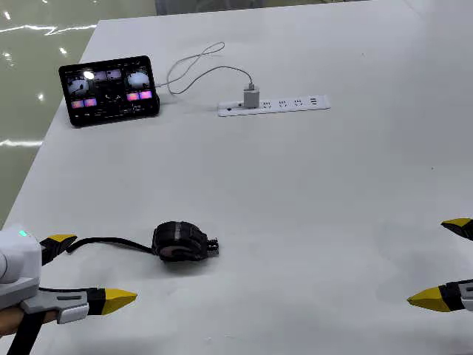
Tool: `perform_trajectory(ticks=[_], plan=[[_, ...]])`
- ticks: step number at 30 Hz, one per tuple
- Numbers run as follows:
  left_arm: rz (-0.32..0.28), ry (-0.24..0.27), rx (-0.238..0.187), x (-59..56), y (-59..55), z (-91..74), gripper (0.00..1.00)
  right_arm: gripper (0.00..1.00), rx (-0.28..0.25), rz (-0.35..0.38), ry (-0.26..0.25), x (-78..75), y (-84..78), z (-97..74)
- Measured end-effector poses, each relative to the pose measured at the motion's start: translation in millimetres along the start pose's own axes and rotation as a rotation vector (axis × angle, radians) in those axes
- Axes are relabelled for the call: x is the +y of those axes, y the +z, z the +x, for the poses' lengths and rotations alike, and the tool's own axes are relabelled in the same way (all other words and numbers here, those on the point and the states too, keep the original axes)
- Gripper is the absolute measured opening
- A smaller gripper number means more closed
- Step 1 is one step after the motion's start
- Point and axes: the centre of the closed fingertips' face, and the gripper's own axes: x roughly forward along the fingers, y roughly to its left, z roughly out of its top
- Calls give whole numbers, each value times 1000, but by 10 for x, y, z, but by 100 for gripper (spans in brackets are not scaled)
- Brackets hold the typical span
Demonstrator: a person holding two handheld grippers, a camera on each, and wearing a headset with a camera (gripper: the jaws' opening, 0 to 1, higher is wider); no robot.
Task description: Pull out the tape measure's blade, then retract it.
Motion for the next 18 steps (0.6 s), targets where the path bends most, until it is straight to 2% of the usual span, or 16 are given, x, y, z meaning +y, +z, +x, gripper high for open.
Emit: perform_trajectory(ticks=[14,17,18], plan=[[0,-5,0,27,11,14,99,99,4,8,-5,15,-16,-1],[1,-6,-2,29,25,28,99,99,-3,-6,-20,-18,-5,-3],[19,-5,-12,33,47,35,99,99,-4,1,-19,-18,-4,-2]])
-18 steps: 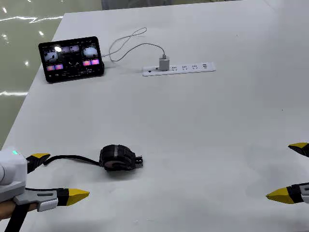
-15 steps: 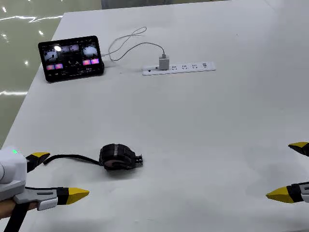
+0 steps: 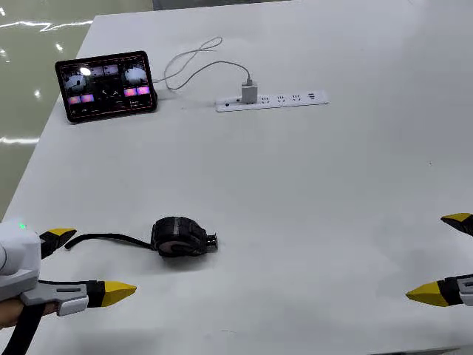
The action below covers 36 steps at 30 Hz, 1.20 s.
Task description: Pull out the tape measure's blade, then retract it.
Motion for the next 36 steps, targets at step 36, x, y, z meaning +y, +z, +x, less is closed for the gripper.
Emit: perform_trajectory(ticks=[36], plan=[[260,-138,96,-115,330,205,99,99,-44,-131,32,16,618,279]])
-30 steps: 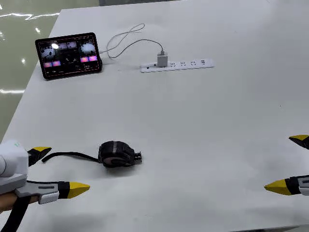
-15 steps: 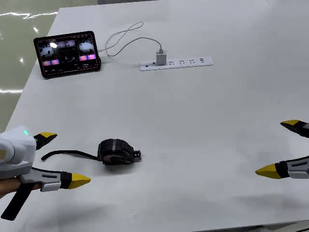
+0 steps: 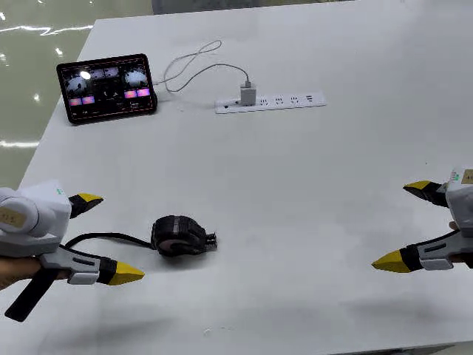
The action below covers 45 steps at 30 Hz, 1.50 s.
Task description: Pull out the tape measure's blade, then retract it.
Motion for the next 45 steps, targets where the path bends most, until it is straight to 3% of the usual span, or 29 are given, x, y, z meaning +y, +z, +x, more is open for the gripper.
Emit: perform_trajectory(ticks=[3,5,9,15,18,19,24,28,35,41,45], plan=[[14,-15,6,-11,17,39,99,99,6,-11,23,50,36,41],[55,-18,7,-11,38,69,99,99,9,-29,40,86,67,73],[82,-48,38,-39,55,136,99,99,6,-46,77,155,152,149],[130,-77,60,-68,125,215,99,99,-10,-72,96,179,303,240],[195,-75,121,-50,89,257,99,99,-21,-77,103,189,394,291],[212,-103,135,-101,94,272,99,99,-21,-92,109,203,432,314],[232,-121,148,-117,164,368,99,99,-28,-126,129,270,567,394],[287,-144,171,-154,203,464,97,99,-32,-132,143,319,628,464],[326,-172,168,-180,311,607,95,99,-49,-153,173,417,825,653],[372,-194,200,-239,315,720,93,99,-67,-182,192,519,1035,839],[390,-224,217,-265,301,772,84,99,-58,-210,219,592,1093,982]])
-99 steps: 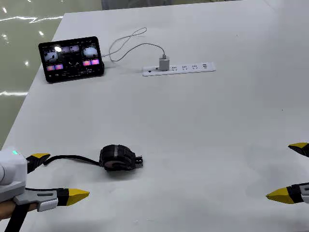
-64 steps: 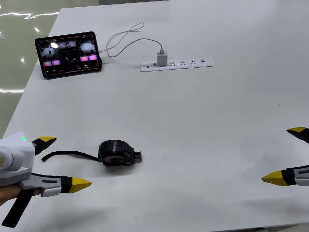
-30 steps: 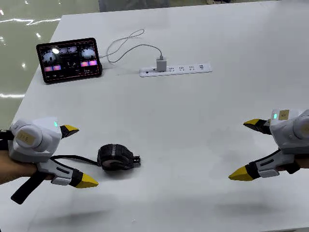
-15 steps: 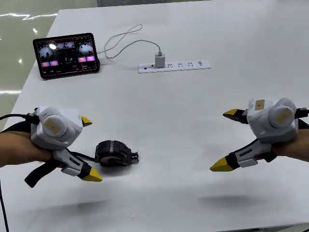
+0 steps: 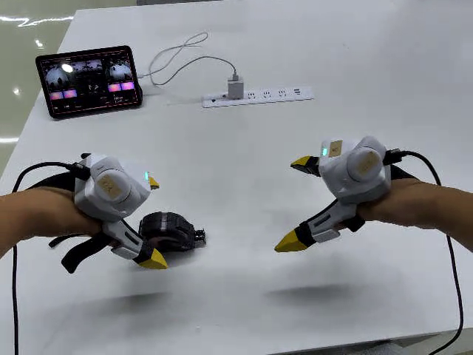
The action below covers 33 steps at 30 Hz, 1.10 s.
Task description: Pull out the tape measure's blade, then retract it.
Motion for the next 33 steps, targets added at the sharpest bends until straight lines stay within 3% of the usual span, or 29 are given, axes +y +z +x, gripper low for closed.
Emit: perform_trajectory(ticks=[9,16,22,26,33], plan=[[4,-48,13,-46,-25,105,72,99,2,-10,42,59,140,313],[24,-57,49,-70,-27,138,66,99,16,-32,80,148,224,512],[35,-60,62,-63,-22,152,58,99,17,-61,110,239,289,611],[36,-56,76,-47,-36,149,46,99,12,-75,125,270,324,673],[64,-71,84,-71,-30,168,40,99,12,-71,140,282,358,752]])
